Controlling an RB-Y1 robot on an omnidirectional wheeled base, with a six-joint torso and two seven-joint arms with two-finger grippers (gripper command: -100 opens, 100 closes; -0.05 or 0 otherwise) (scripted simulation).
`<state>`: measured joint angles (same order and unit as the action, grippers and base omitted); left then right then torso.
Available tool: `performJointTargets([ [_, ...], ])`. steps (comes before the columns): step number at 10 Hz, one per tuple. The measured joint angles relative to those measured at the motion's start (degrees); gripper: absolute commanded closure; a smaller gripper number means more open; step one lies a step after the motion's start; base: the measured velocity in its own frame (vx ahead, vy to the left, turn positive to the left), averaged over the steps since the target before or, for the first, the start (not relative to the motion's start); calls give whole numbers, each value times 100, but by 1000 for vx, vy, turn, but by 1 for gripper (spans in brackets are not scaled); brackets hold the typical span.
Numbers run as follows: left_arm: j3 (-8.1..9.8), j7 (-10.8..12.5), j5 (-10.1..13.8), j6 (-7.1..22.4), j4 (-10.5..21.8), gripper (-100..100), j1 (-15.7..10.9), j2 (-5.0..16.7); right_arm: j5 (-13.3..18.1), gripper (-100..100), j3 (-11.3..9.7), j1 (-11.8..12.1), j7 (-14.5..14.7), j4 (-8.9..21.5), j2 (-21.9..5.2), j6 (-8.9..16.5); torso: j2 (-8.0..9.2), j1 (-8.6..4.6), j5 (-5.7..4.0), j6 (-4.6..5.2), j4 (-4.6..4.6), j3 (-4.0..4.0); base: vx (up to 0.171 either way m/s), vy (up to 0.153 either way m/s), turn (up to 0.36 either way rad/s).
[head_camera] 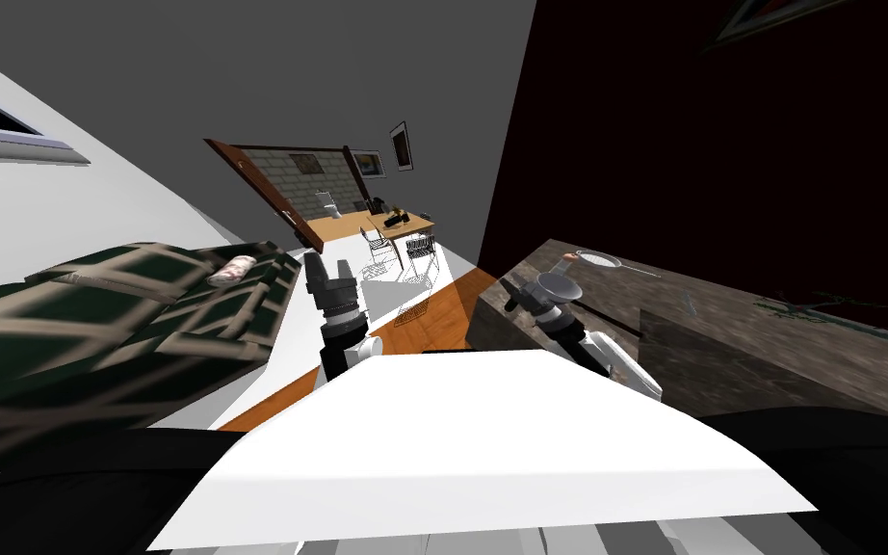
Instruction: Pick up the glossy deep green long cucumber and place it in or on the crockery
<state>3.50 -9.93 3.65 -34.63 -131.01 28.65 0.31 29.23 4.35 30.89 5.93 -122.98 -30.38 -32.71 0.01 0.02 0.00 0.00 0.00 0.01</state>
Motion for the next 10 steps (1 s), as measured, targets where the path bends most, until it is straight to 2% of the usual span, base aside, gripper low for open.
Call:
performJointTargets([
  [7, 0, 0, 0, 0, 0, 0, 0, 0, 1069, -100, 212, 185, 369, 248, -918, -440, -1, -1, -1, 1, 0, -1, 0, 6, 24],
  [10, 0, 0, 0, 0, 0, 0, 0, 0, 1589, -100, 254, 262, 537, 331, -1343, -552, -3, 0, 0, 0, 0, -1, 3, 4, 26],
])
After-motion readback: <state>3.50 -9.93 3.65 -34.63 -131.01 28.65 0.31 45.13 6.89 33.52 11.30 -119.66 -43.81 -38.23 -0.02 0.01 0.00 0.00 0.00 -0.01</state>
